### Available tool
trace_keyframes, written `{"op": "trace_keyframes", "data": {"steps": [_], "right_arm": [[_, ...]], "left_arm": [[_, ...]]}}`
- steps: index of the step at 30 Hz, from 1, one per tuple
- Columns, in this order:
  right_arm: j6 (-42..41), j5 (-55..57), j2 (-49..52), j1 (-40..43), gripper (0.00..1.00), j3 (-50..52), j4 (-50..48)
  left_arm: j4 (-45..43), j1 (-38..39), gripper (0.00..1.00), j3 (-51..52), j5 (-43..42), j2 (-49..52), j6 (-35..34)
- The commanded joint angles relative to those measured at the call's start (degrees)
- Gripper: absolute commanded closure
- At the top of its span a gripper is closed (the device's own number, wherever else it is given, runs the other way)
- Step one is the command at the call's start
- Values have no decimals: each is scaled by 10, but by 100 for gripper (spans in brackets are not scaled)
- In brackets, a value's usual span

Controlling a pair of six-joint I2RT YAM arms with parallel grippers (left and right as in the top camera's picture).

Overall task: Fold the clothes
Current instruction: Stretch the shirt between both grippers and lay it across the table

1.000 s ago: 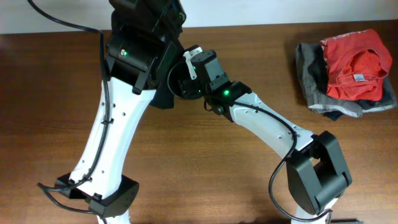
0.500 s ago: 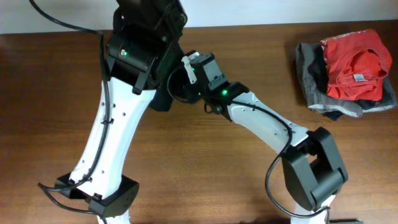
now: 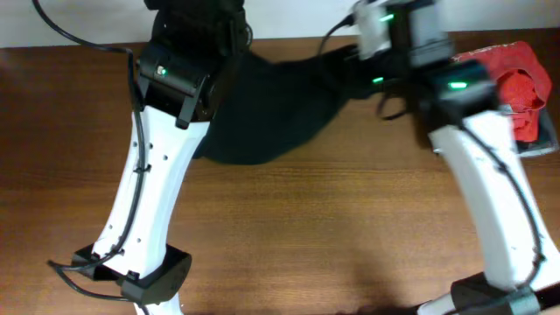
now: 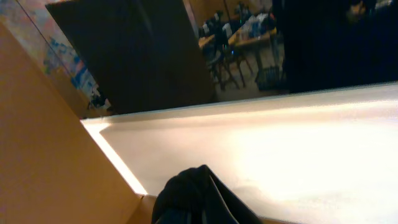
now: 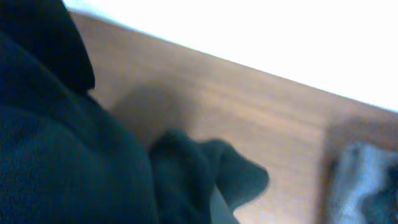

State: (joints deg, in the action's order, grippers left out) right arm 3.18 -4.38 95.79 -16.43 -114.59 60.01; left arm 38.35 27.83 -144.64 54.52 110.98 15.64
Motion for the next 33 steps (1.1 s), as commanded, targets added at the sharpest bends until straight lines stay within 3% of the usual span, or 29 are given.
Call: {"op": "trace_keyframes", "data": {"steps": [1, 15, 25, 33], "right_arm": [[43, -30, -9, 29, 96, -82, 58], [76, -29, -9, 45, 96, -293, 238], [87, -25, 43, 45, 96, -293, 196], [89, -25, 124, 57, 96, -293, 57]], "left_arm": [[18, -8, 99, -8, 10, -43, -5], [182, -48, 99, -8, 1, -156, -129], [207, -142, 99, -6, -188, -132, -162], [101, -247, 99, -6, -353, -57, -161]]}}
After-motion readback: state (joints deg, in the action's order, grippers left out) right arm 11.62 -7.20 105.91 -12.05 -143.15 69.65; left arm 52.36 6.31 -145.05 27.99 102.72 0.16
